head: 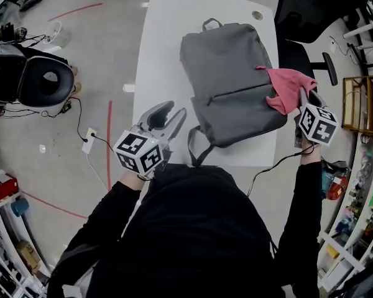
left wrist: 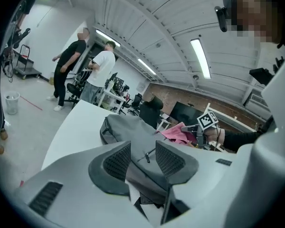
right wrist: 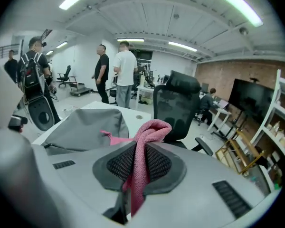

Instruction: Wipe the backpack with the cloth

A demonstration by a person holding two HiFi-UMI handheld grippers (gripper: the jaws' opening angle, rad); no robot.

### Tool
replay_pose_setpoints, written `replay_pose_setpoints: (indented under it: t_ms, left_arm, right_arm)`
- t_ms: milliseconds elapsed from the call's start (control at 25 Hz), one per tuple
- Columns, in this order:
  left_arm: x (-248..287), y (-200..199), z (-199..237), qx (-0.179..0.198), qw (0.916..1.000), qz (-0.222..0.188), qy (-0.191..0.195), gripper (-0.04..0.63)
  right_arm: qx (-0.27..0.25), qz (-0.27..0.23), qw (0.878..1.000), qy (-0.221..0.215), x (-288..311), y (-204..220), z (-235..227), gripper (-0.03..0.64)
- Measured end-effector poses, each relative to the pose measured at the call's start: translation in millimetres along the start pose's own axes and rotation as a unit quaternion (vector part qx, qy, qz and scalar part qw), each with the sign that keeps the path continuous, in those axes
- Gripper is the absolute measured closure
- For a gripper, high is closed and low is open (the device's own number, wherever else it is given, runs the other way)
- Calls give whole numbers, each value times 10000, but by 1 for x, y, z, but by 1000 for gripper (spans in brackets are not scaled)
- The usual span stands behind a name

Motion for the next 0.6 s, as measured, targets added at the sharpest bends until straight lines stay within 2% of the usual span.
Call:
replay_pose_setpoints:
  t_ms: [80,120,200,320,480,600]
  left_arm:
    - [0,-5,13,-30,10000,-9,42,419]
    - [0,-7,19,-49,10000,-16,62,419]
    - [-2,-10,31,-93,9999,-24,111,419]
    - [-8,-13,48,-173,9997,-4,177,419]
    - [-15,-13,67,-187,9996,49,190,419]
    - [-16,-11,74,-23,9998,129,141,419]
  right_arm:
    - [-135,-205,9994,226,-2,-15,1,561]
    - [-216,-260,9992,196,0,-18,10,561]
    - [-430,-165,9989,-111,8,-16,44,561]
    - [-895,404,9915,-850,26,8,120,561]
    - [-1329,834,9685,-1932,32,28,225,561]
    - [-1781,969,9367,-2853,21,38,299,561]
Point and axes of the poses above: the fingertips, and each gripper's own axes: x forward along the fingers, z to its left, y out of its underside, the point moved 4 cm from there along -x, backward along the fingers, and after that the axes turned 2 degrees about x, right-handed, at the moved point
